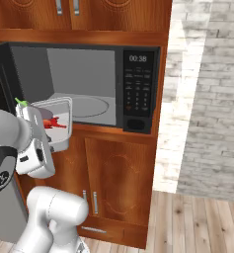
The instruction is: Place the tupperware containing the fish and eggplant meal in the microwave. Close the microwave door and press the start button to reheat the meal.
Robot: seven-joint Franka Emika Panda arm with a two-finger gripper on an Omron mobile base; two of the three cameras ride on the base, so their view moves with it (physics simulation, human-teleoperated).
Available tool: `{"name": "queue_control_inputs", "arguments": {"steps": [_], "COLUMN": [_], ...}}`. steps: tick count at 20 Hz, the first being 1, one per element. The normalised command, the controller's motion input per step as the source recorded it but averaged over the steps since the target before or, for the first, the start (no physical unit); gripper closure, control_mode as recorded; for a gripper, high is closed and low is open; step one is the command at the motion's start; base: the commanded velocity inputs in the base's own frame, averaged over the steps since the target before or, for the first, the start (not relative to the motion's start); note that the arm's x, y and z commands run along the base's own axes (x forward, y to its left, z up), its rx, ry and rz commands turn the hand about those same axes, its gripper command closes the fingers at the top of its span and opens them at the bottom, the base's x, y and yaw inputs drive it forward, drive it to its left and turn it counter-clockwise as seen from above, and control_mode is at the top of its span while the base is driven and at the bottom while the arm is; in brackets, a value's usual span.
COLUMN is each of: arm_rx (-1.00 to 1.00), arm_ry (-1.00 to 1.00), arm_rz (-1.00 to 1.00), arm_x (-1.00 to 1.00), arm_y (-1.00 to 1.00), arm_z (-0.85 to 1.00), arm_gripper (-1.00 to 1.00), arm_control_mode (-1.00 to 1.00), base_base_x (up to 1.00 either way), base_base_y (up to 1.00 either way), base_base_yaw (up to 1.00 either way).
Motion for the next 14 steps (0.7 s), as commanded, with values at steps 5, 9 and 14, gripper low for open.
{"name": "queue_control_inputs", "arguments": {"steps": [5, 9, 14], "arm_rx": [0.0, 0.0, 0.0], "arm_ry": [0.0, 0.0, 0.0], "arm_rz": [0.0, 0.0, 0.0], "arm_x": [0.0, 0.0, 0.0], "arm_y": [0.0, 0.0, 0.0], "arm_z": [0.0, 0.0, 0.0], "arm_gripper": [1.0, 1.0, 1.0], "arm_control_mode": [1.0, 1.0, 1.0], "base_base_x": [0.34, 0.29, 0.22], "base_base_y": [-0.22, -0.15, -0.22], "base_base_yaw": [0.51, 0.42, 0.12]}}
